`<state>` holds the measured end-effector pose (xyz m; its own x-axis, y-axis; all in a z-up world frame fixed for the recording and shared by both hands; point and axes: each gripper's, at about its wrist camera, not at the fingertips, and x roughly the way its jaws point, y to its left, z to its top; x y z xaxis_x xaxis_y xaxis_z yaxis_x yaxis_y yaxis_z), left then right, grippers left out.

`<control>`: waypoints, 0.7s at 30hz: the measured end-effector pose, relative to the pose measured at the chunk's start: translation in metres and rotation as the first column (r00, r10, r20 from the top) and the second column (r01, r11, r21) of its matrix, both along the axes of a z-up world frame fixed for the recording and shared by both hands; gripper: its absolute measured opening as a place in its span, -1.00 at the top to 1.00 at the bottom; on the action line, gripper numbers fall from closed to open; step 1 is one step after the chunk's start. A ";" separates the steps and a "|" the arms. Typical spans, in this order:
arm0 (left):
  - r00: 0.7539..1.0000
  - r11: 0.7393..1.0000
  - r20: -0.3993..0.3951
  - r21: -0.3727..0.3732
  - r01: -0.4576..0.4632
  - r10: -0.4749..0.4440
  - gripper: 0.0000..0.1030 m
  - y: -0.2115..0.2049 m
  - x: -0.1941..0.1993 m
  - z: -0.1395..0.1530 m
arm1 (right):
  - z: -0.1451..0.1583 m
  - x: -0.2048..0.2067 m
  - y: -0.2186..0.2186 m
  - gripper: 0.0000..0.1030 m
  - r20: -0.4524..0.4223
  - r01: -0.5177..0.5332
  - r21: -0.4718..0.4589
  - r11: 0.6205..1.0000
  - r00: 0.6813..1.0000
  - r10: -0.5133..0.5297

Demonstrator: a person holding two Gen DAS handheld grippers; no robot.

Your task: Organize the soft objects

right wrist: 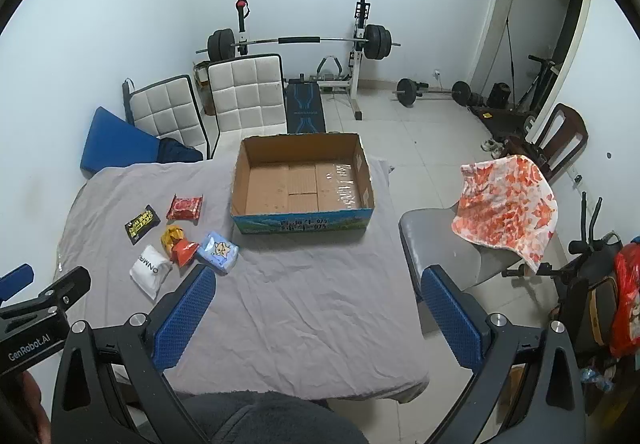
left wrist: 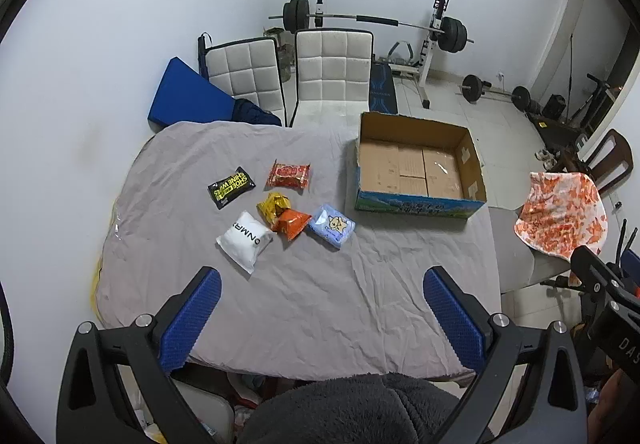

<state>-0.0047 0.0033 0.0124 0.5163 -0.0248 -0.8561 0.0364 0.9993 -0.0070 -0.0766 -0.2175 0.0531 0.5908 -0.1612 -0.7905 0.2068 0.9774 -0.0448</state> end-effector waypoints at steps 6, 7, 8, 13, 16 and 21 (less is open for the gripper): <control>1.000 1.000 0.012 -0.008 -0.007 0.007 -1.00 0.001 -0.002 0.004 | 0.004 -0.002 0.002 -1.00 0.009 -0.006 0.001 1.000 1.000 0.006; 1.000 1.000 0.015 -0.008 -0.007 0.007 -1.00 0.000 -0.004 0.004 | 0.004 -0.002 0.002 -1.00 0.009 -0.007 0.002 1.000 1.000 0.007; 1.000 1.000 0.018 -0.008 -0.006 0.006 -1.00 0.000 -0.005 0.004 | 0.003 -0.002 0.002 -1.00 0.010 -0.008 0.002 1.000 1.000 0.008; 1.000 1.000 0.024 -0.006 -0.004 0.004 -1.00 -0.002 -0.004 0.008 | 0.004 -0.002 0.004 -1.00 0.012 -0.010 0.006 1.000 1.000 0.010; 1.000 1.000 0.024 -0.007 -0.004 0.004 -1.00 -0.002 -0.004 0.008 | 0.004 -0.001 0.006 -1.00 0.013 -0.011 0.012 1.000 1.000 0.011; 1.000 1.000 0.025 -0.003 -0.005 0.005 -1.00 -0.001 -0.004 0.008 | 0.003 0.000 0.006 -1.00 0.014 -0.015 0.015 1.000 1.000 0.015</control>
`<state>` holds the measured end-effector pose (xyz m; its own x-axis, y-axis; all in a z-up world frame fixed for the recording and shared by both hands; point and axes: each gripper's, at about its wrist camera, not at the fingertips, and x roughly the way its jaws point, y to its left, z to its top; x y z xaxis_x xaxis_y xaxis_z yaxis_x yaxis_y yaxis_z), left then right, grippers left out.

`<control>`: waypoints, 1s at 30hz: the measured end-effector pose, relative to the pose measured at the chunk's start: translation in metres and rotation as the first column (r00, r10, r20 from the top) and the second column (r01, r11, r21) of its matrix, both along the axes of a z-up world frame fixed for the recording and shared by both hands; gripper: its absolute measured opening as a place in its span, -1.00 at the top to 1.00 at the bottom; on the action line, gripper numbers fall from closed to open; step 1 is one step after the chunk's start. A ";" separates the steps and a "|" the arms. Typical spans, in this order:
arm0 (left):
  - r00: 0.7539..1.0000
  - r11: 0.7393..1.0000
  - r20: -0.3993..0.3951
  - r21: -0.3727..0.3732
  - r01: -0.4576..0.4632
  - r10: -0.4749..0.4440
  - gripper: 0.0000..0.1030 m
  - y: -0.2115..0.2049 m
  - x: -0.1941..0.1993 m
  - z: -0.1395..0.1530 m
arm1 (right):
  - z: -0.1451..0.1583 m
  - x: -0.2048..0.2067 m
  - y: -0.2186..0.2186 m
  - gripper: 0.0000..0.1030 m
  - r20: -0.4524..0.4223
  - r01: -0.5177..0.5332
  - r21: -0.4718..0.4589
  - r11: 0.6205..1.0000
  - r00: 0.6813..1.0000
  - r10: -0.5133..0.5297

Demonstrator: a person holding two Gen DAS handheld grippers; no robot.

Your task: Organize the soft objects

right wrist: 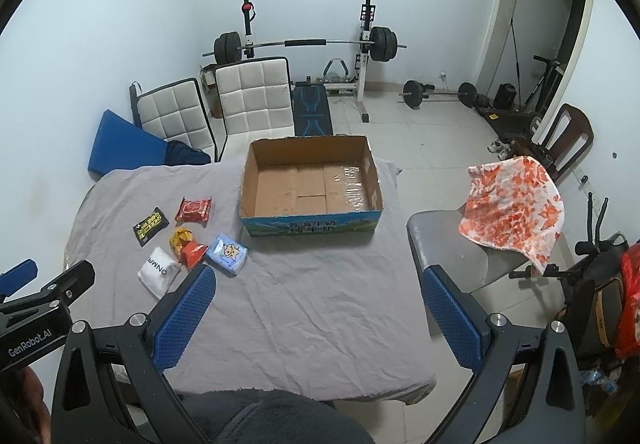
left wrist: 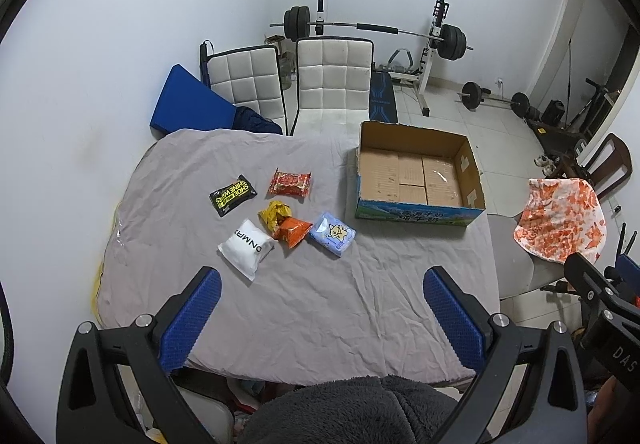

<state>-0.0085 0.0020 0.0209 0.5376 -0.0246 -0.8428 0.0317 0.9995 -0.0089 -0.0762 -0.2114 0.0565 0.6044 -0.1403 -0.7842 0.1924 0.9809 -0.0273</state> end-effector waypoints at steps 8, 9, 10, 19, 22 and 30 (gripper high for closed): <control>1.000 1.000 0.000 0.003 0.012 -0.012 -1.00 -0.001 0.003 0.003 | 0.000 -0.002 -0.001 -1.00 0.010 0.004 0.012 1.000 1.000 -0.004; 1.000 1.000 0.001 0.004 0.014 -0.014 -1.00 -0.001 0.003 0.004 | 0.000 -0.004 -0.001 -1.00 0.012 0.006 0.015 1.000 1.000 -0.006; 1.000 1.000 0.001 0.003 0.016 -0.016 -1.00 -0.001 0.004 0.003 | 0.000 -0.004 -0.002 -1.00 0.014 0.008 0.016 1.000 1.000 -0.008; 1.000 1.000 0.010 0.000 0.025 -0.025 -1.00 0.001 0.003 0.005 | 0.002 -0.009 -0.003 -1.00 0.022 0.014 0.016 1.000 1.000 -0.015; 0.999 1.000 0.015 0.002 0.029 -0.029 -1.00 0.000 0.002 0.006 | 0.003 -0.010 -0.001 -1.00 0.029 0.014 0.017 1.000 0.999 -0.014; 0.999 1.000 0.022 -0.004 0.030 -0.030 -1.00 -0.002 0.000 0.008 | 0.006 -0.011 0.001 -1.00 0.034 0.013 0.014 1.000 0.999 -0.014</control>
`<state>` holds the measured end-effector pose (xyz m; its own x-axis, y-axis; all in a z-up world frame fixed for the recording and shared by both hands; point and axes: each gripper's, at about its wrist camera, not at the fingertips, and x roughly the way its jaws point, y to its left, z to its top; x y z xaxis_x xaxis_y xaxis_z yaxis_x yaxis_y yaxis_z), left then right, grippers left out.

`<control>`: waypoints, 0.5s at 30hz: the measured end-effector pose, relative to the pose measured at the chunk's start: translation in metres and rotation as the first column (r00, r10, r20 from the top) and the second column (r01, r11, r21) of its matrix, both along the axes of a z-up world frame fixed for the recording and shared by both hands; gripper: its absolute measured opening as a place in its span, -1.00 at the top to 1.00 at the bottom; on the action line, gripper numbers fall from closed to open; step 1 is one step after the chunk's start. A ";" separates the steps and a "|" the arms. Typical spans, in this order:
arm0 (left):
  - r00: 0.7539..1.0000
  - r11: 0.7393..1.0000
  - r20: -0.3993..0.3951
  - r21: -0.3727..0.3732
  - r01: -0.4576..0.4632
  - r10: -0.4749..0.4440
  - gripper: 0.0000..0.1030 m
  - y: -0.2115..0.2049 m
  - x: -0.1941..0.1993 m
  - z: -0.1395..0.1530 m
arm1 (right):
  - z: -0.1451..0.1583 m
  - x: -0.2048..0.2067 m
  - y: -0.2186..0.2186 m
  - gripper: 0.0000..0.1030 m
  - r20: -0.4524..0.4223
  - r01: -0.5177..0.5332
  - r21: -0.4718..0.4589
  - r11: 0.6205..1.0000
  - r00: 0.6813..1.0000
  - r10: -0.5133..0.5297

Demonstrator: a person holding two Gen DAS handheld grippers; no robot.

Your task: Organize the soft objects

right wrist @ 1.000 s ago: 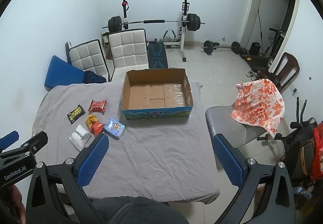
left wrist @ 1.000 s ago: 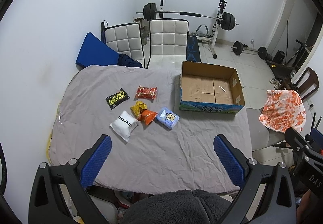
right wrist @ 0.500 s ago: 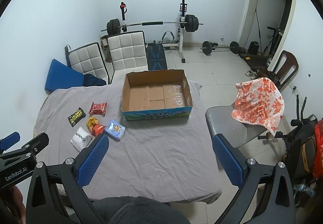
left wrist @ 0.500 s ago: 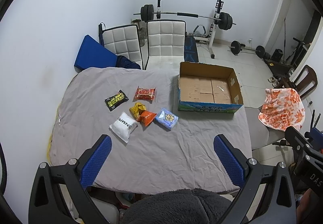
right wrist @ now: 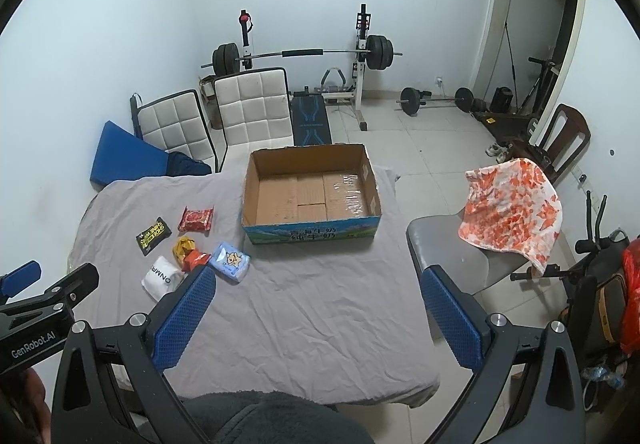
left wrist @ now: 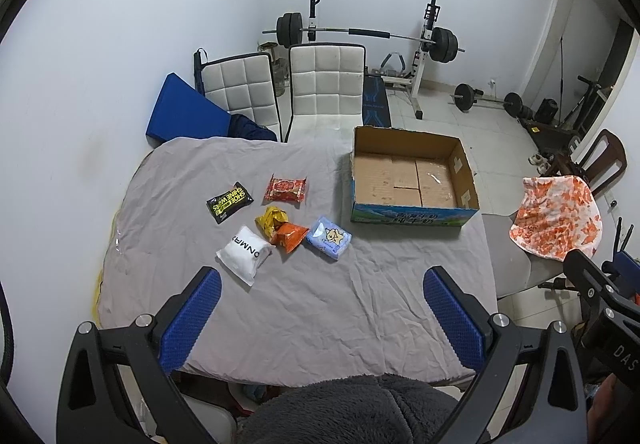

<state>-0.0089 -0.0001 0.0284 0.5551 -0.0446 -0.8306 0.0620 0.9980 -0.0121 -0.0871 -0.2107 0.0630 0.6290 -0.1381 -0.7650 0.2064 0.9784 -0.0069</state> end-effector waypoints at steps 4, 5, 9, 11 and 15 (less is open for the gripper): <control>1.000 1.000 -0.003 -0.015 -0.004 0.004 -1.00 0.002 -0.001 -0.001 | 0.001 -0.002 0.000 -1.00 0.002 -0.001 0.000 1.000 1.000 0.001; 1.000 1.000 -0.003 -0.016 -0.006 0.006 -1.00 0.003 -0.001 -0.001 | 0.002 -0.002 0.000 -1.00 0.002 -0.003 0.000 1.000 1.000 0.003; 1.000 1.000 -0.003 -0.024 -0.017 0.017 -1.00 0.006 -0.002 -0.001 | 0.005 -0.002 0.002 -1.00 0.001 -0.009 0.000 1.000 1.000 0.009; 1.000 1.000 -0.003 -0.022 -0.018 0.018 -1.00 0.006 -0.003 -0.002 | 0.005 -0.002 0.003 -1.00 0.001 -0.009 0.000 1.000 1.000 0.009; 1.000 0.999 -0.010 -0.026 -0.022 0.022 -1.00 0.006 -0.003 -0.004 | 0.005 -0.003 0.002 -1.00 -0.003 -0.007 0.003 1.000 1.000 0.007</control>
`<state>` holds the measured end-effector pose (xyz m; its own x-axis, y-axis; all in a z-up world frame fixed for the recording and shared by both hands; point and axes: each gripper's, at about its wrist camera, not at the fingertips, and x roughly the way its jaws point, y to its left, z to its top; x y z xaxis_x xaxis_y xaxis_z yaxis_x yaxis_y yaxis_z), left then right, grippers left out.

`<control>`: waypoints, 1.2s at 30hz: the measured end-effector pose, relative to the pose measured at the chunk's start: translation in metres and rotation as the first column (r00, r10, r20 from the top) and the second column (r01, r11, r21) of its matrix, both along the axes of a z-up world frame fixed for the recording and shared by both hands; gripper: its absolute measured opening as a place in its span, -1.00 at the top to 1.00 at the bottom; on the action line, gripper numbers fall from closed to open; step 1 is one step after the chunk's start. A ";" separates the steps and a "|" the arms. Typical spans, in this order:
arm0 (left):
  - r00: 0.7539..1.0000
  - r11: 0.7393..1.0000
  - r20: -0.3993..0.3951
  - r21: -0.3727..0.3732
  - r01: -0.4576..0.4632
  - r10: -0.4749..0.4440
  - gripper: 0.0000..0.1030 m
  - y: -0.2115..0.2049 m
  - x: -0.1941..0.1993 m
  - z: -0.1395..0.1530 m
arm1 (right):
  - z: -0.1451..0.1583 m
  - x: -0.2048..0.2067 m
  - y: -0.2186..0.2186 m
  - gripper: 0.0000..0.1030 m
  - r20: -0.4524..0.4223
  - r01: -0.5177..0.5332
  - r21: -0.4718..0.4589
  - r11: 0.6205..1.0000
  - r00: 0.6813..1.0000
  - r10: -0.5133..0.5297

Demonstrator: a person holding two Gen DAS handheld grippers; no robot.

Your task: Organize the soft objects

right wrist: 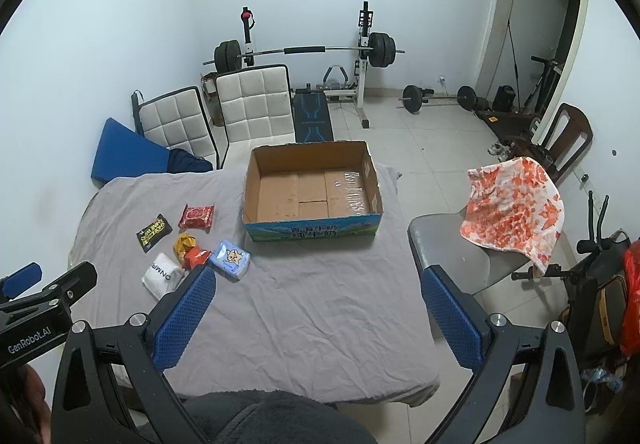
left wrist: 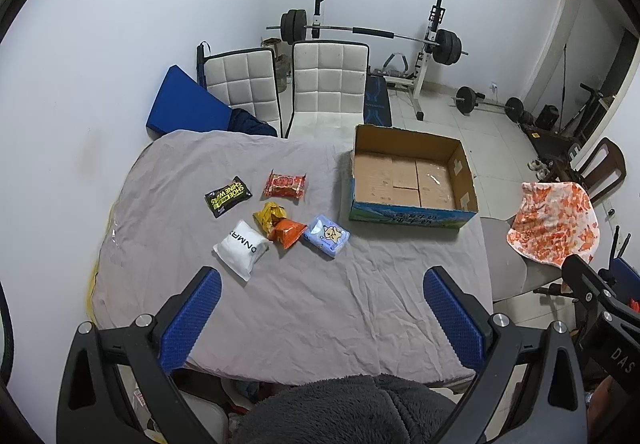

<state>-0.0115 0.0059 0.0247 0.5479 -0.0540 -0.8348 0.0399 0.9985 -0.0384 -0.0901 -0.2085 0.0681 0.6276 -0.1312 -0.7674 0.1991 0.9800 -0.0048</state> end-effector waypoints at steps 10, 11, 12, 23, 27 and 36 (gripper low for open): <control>0.998 0.998 -0.026 -0.007 -0.060 0.060 -1.00 -0.002 0.011 -0.017 | -0.014 0.014 -0.020 -1.00 -0.038 -0.009 0.038 0.999 0.999 0.010; 0.997 0.997 -0.026 -0.004 -0.078 0.078 -1.00 0.001 0.016 -0.021 | -0.019 0.019 -0.024 -1.00 -0.049 -0.011 0.050 0.999 0.999 0.013; 0.995 0.996 -0.027 -0.005 -0.093 0.093 -1.00 0.004 0.020 -0.025 | -0.025 0.024 -0.028 -1.00 -0.058 -0.012 0.059 0.998 0.998 0.015; 0.920 0.930 -0.153 0.142 -0.340 0.359 -1.00 0.086 0.061 -0.118 | -0.154 0.128 -0.022 -1.00 -0.260 -0.208 0.173 0.963 0.933 0.248; 0.928 0.942 -0.209 0.199 -0.269 0.309 -1.00 0.101 0.084 -0.166 | -0.207 0.169 0.017 -1.00 -0.321 -0.294 0.157 0.943 0.887 0.331; 0.919 0.970 -0.377 0.240 -0.023 0.115 -1.00 0.122 0.167 -0.276 | -0.323 0.257 0.110 -1.00 -0.480 -0.443 0.110 0.890 0.760 0.438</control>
<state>0.1560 0.1281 -0.2513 0.1764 0.1876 -0.9663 -0.0010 0.9817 0.1904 0.1673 -0.0989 -0.2550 0.1705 0.0589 -0.9836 -0.2851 0.9585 0.0080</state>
